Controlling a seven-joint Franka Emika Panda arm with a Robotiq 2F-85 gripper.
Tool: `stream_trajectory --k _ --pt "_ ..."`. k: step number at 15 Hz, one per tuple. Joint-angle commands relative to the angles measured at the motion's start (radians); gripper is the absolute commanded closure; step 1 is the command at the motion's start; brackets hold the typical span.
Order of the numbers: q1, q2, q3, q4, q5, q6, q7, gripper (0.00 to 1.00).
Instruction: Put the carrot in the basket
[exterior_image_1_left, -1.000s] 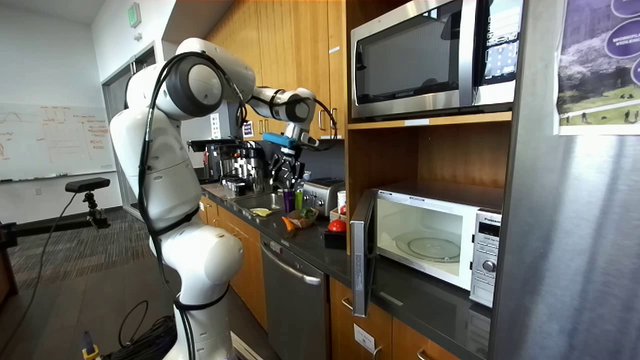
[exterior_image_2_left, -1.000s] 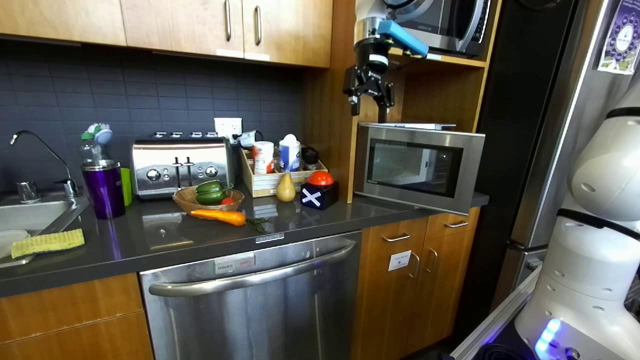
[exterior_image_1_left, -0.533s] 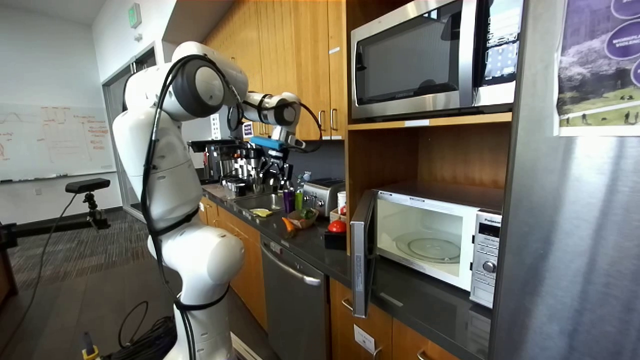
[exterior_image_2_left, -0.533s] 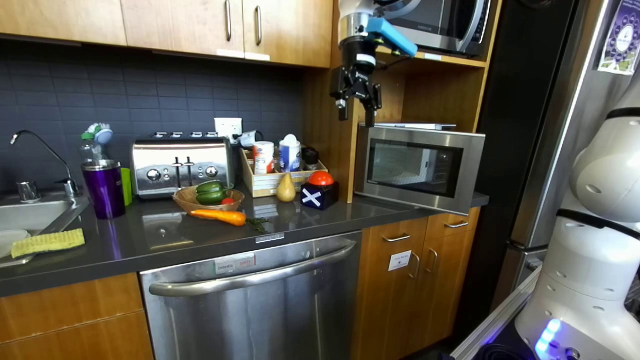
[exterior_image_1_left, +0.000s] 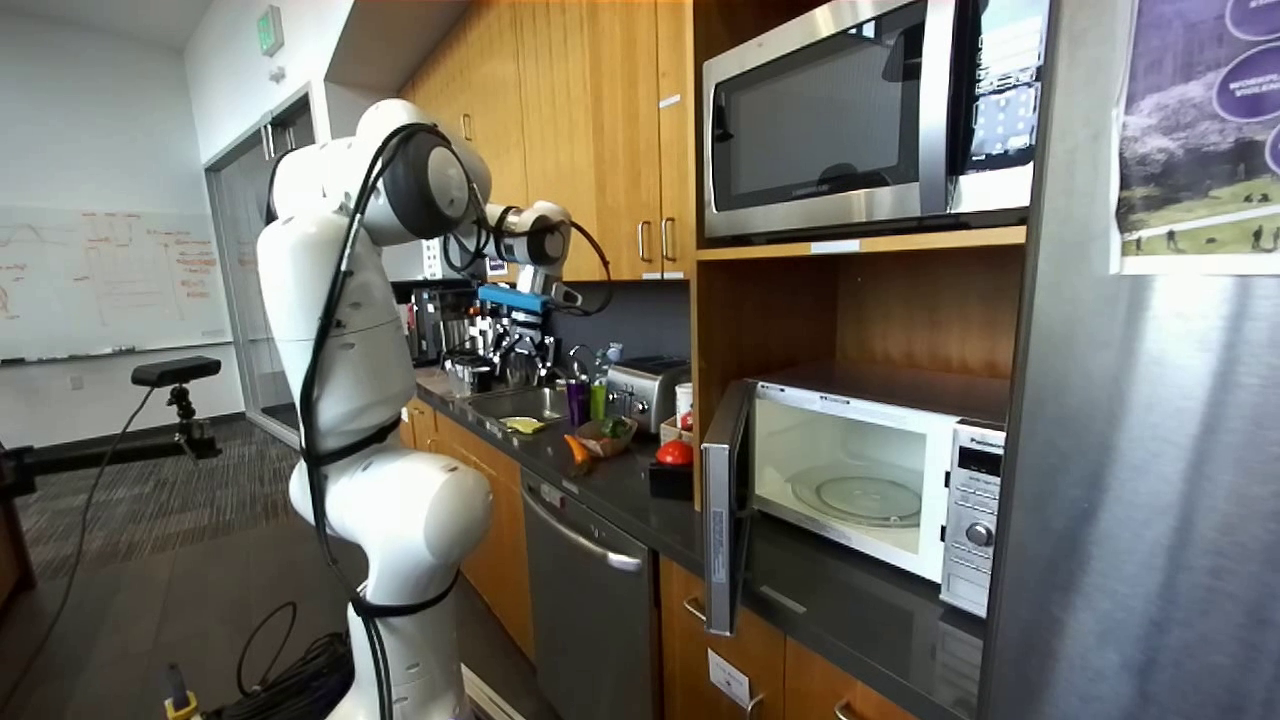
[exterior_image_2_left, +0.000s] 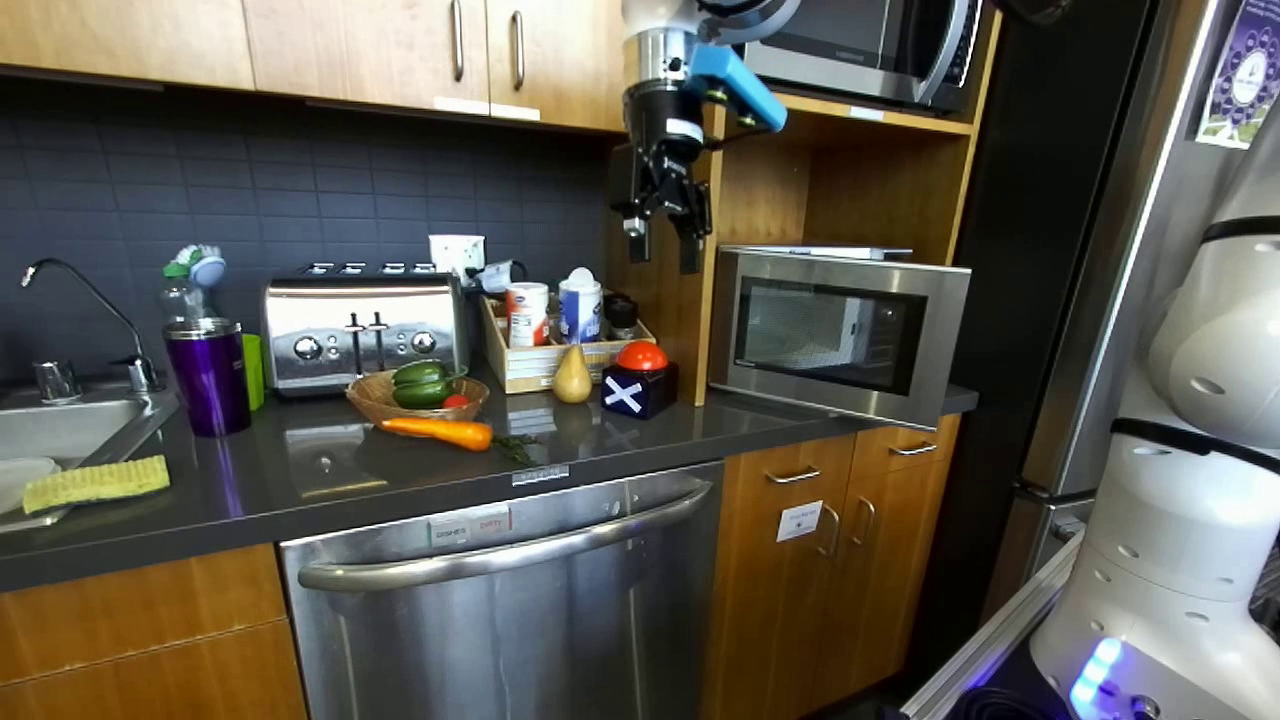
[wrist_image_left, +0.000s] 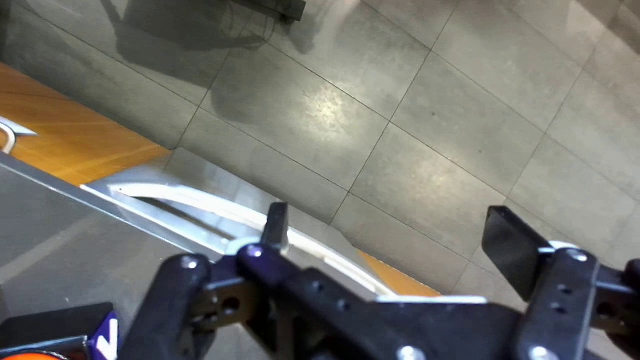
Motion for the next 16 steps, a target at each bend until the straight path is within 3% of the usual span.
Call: stream_trajectory --k 1,8,16 --pt "0.015 0.089 0.002 0.093 -0.030 0.012 -0.085 0.00" --pt "0.031 0.245 0.010 0.243 -0.067 0.089 -0.133 0.00" --pt "0.062 0.335 0.006 0.279 -0.158 0.340 -0.115 0.00"
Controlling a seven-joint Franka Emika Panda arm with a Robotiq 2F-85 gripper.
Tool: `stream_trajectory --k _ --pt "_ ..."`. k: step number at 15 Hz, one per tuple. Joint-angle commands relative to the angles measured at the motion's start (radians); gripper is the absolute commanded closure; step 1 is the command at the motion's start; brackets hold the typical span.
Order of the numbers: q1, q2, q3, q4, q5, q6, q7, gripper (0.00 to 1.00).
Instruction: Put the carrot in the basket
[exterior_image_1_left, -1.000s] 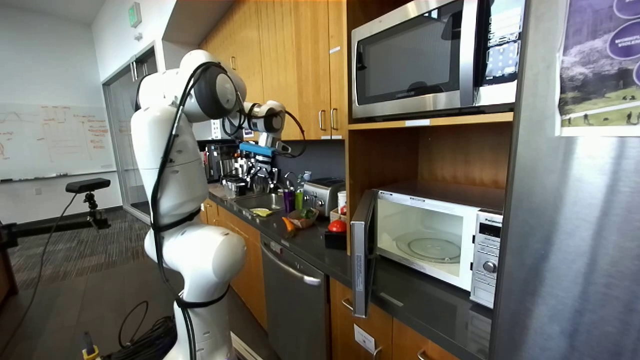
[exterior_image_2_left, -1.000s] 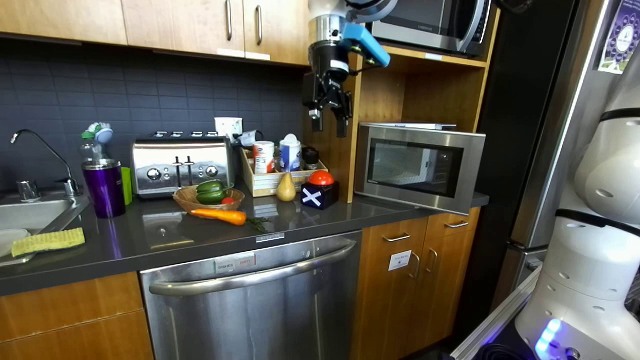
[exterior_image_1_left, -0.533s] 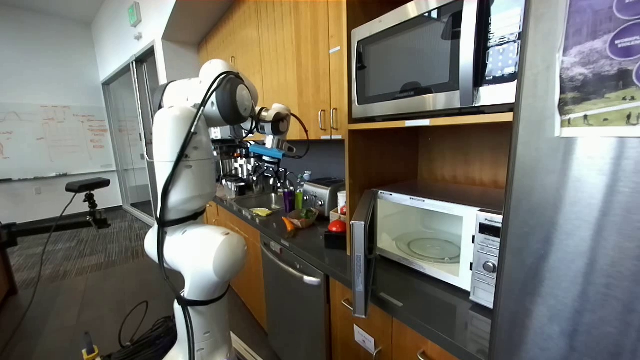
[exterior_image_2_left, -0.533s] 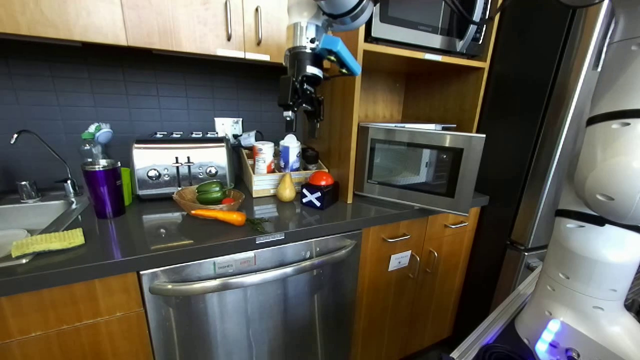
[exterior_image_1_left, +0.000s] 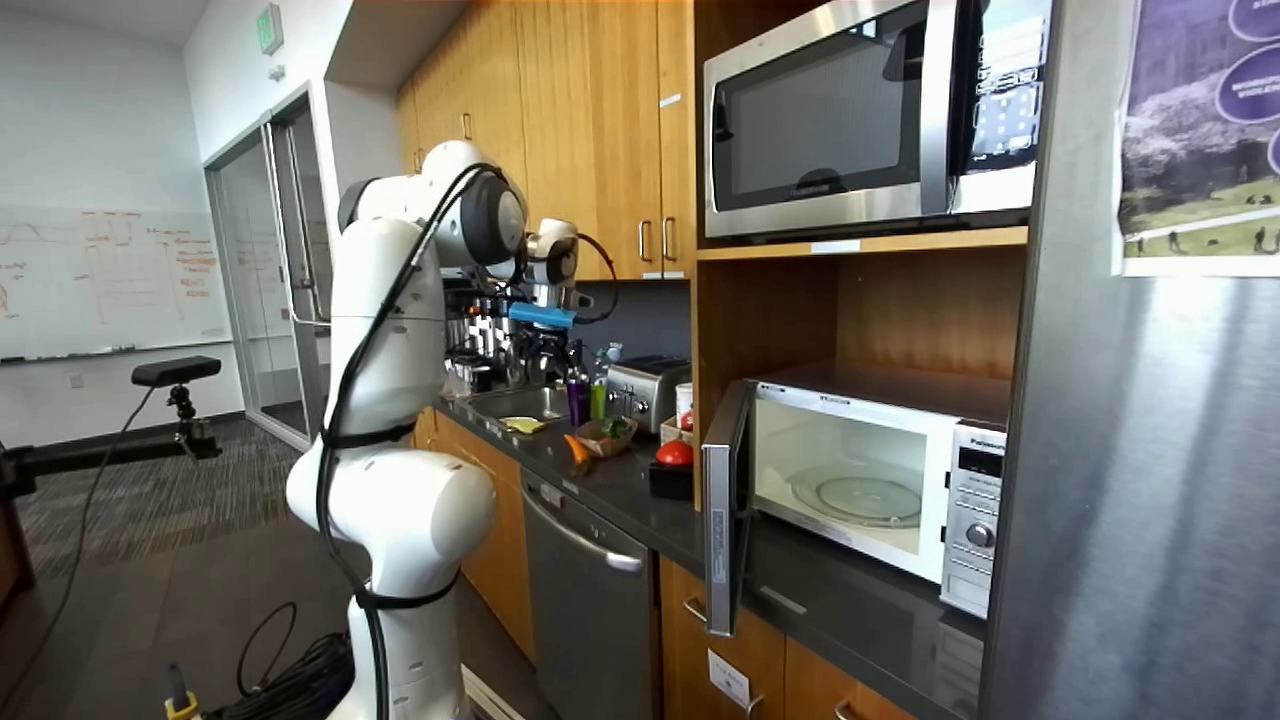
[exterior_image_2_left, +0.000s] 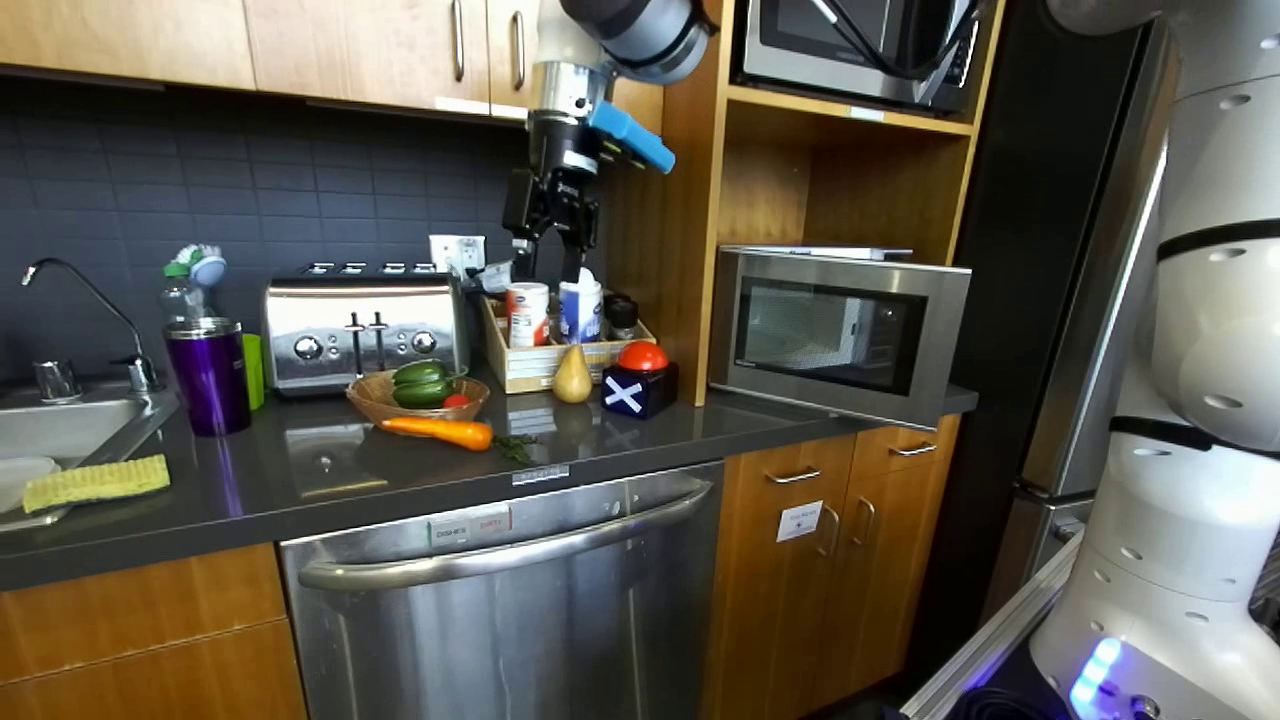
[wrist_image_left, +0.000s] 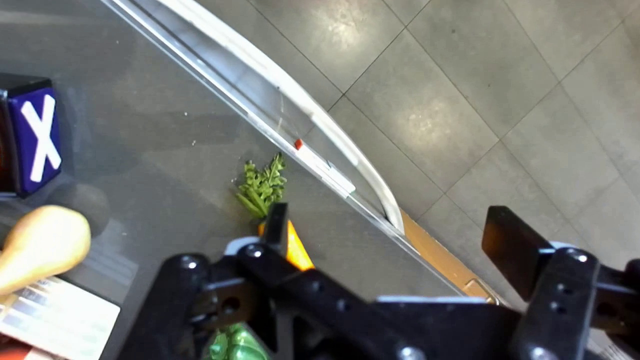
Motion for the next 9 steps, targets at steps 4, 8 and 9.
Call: stream_trajectory --k 4,8,9 --pt "0.027 0.127 -0.011 0.064 -0.114 0.239 0.101 0.00" --pt "0.055 0.219 -0.028 0.097 -0.207 0.316 0.160 0.00" --pt "0.063 0.239 -0.033 0.104 -0.221 0.324 0.172 0.00"
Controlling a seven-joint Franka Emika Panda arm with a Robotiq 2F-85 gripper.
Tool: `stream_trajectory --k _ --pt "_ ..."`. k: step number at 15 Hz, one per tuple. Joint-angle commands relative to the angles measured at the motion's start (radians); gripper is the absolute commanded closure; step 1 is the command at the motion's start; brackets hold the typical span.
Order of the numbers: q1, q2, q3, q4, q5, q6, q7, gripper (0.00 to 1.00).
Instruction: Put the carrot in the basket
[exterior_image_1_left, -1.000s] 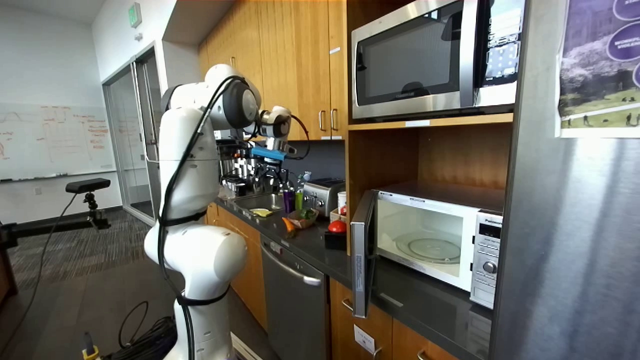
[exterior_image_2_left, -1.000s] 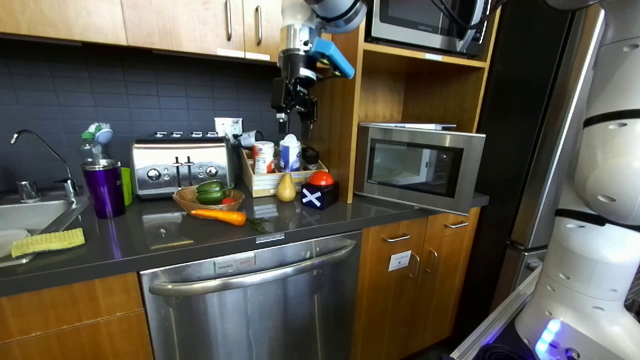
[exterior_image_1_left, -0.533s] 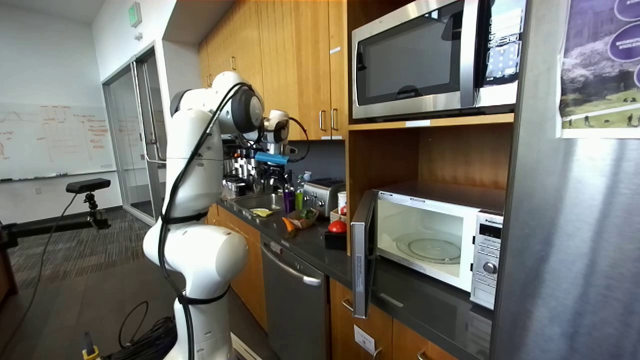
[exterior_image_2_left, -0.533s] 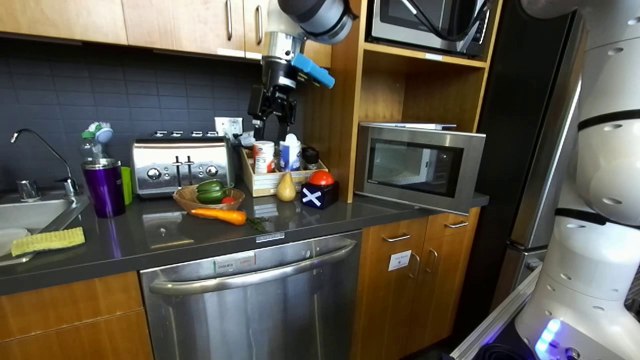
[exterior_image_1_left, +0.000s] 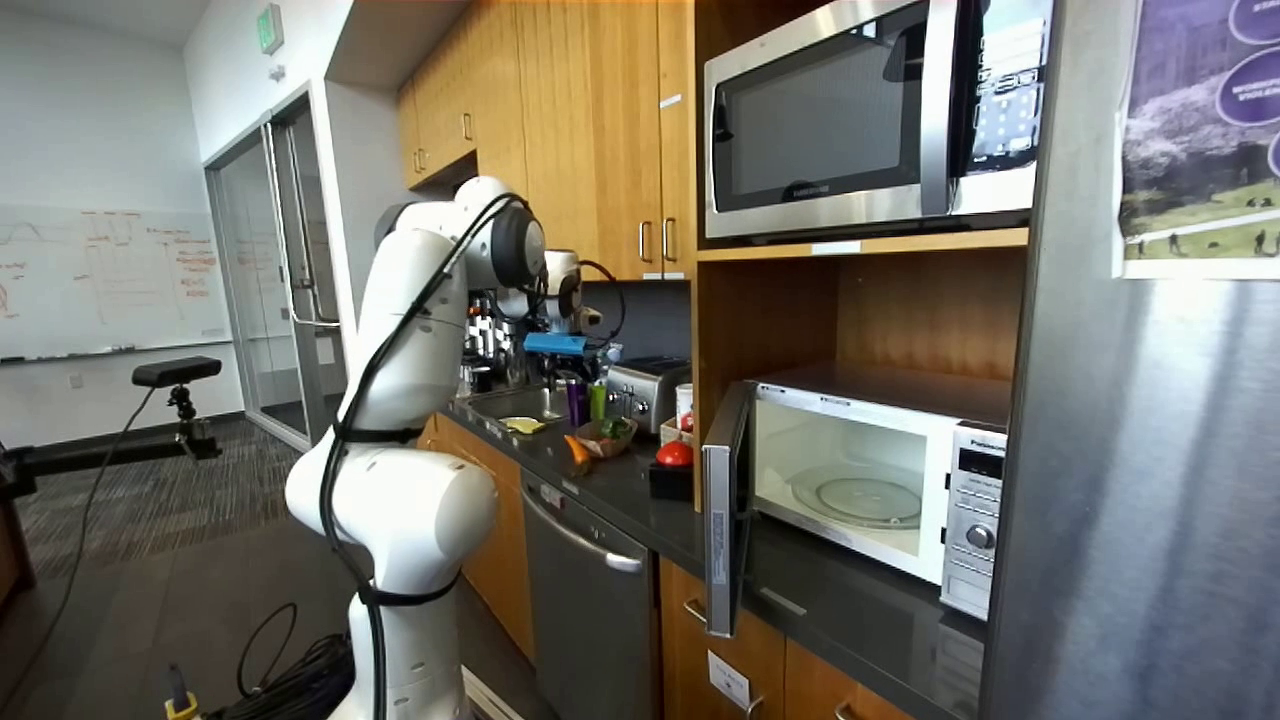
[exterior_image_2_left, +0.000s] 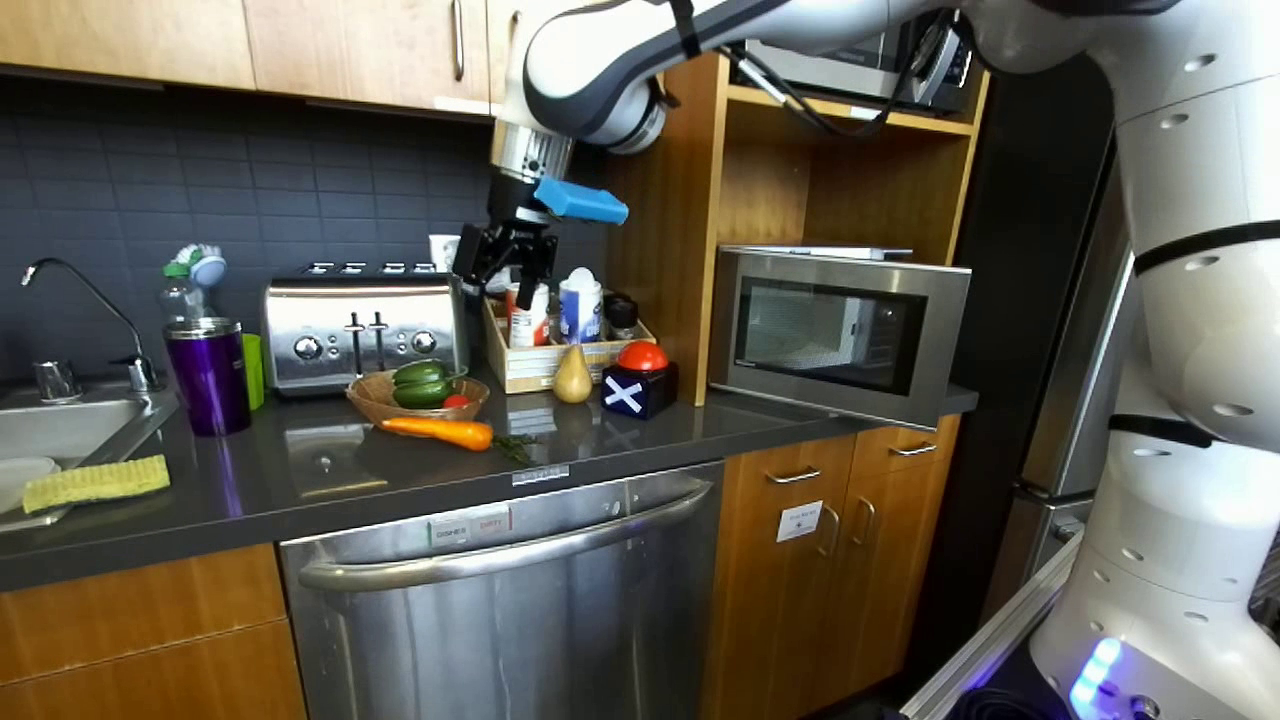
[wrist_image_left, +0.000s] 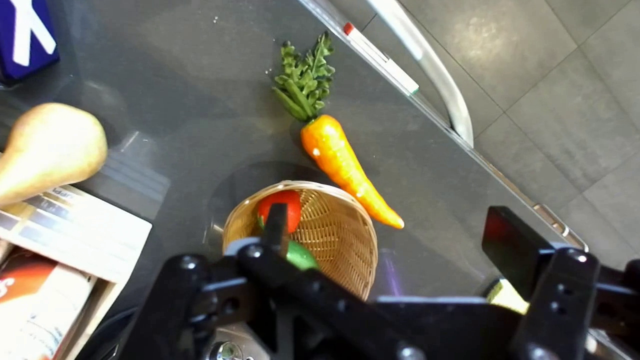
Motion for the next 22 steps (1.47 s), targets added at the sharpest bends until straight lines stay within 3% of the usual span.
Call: stream_trajectory --k 1,8,15,22 --pt "0.044 0.090 -0.029 0.066 -0.066 0.025 0.061 0.00" --pt "0.070 0.177 -0.034 0.101 -0.076 0.036 0.009 0.00" --pt "0.061 0.183 -0.032 0.059 -0.068 0.146 -0.059 0.00" --pt "0.085 0.269 -0.102 0.077 -0.153 0.181 -0.019 0.00"
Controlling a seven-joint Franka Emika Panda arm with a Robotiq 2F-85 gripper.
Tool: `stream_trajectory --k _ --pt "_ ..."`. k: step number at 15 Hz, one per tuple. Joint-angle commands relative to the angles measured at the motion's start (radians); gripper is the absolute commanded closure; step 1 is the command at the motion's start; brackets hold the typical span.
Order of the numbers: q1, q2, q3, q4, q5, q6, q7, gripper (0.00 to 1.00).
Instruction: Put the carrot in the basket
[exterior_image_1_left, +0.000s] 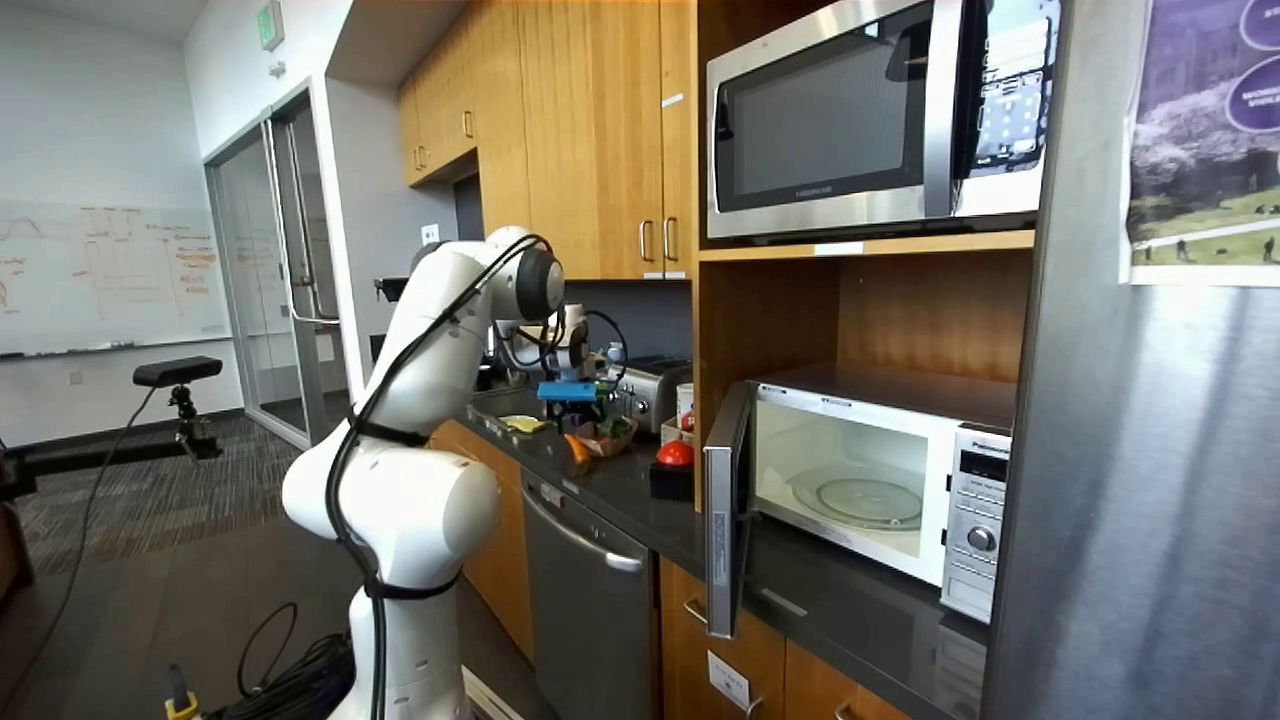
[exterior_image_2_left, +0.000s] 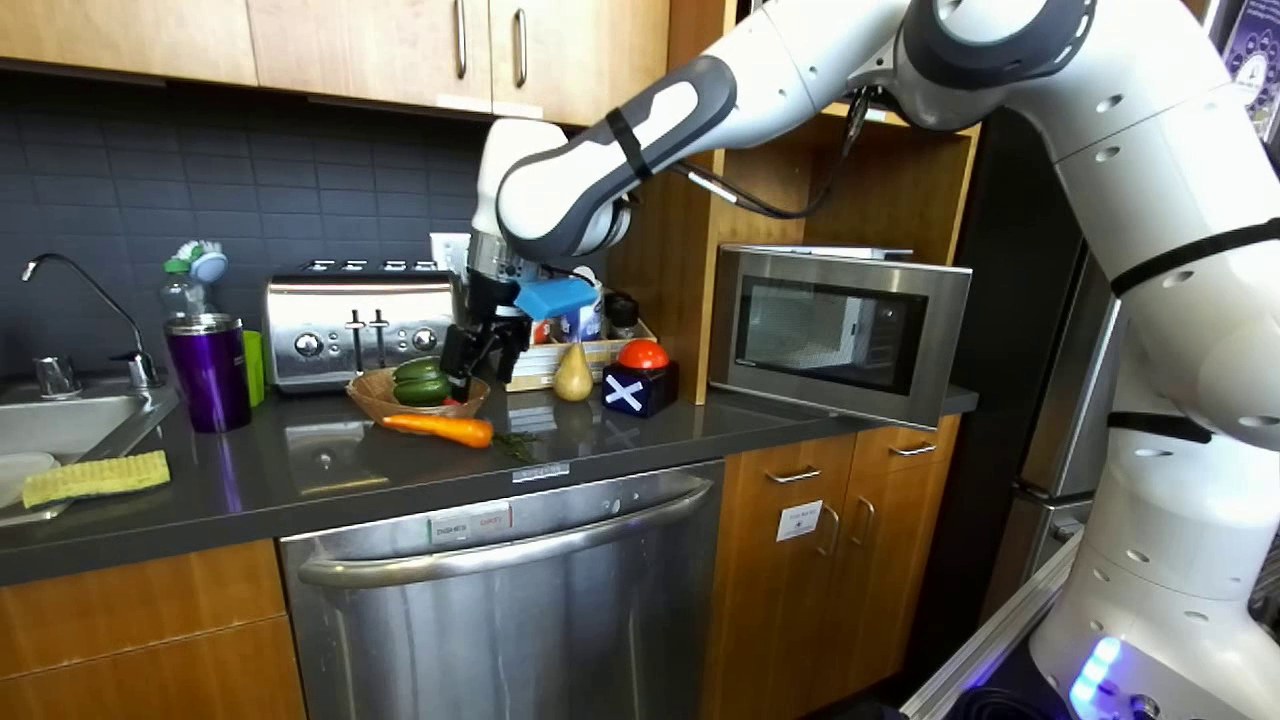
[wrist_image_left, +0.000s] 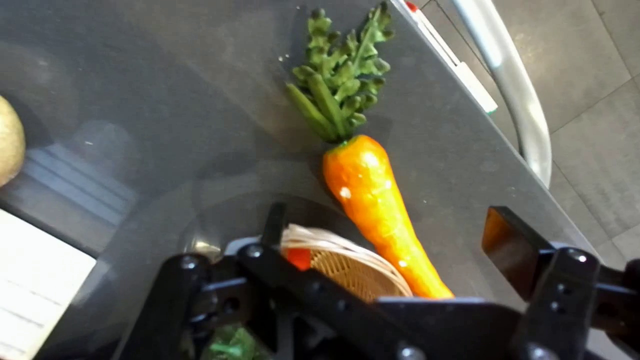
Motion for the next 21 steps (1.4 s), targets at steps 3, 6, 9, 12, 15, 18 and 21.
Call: stream_trajectory --k 3,6,9,12,15,18,21 --pt "0.022 0.075 -0.052 0.042 -0.064 0.017 0.021 0.00" --pt "0.017 0.108 -0.044 0.066 -0.047 0.009 0.007 0.00" --pt "0.007 0.124 -0.020 0.090 -0.017 -0.005 -0.017 0.00" --pt "0.009 0.143 -0.011 0.113 -0.014 -0.005 -0.022 0.00" --pt "0.009 0.159 -0.002 0.135 -0.008 -0.011 -0.028 0.03" --pt "0.009 0.175 0.006 0.150 0.003 -0.014 -0.034 0.33" --pt "0.013 0.194 0.008 0.168 0.004 -0.020 -0.039 0.55"
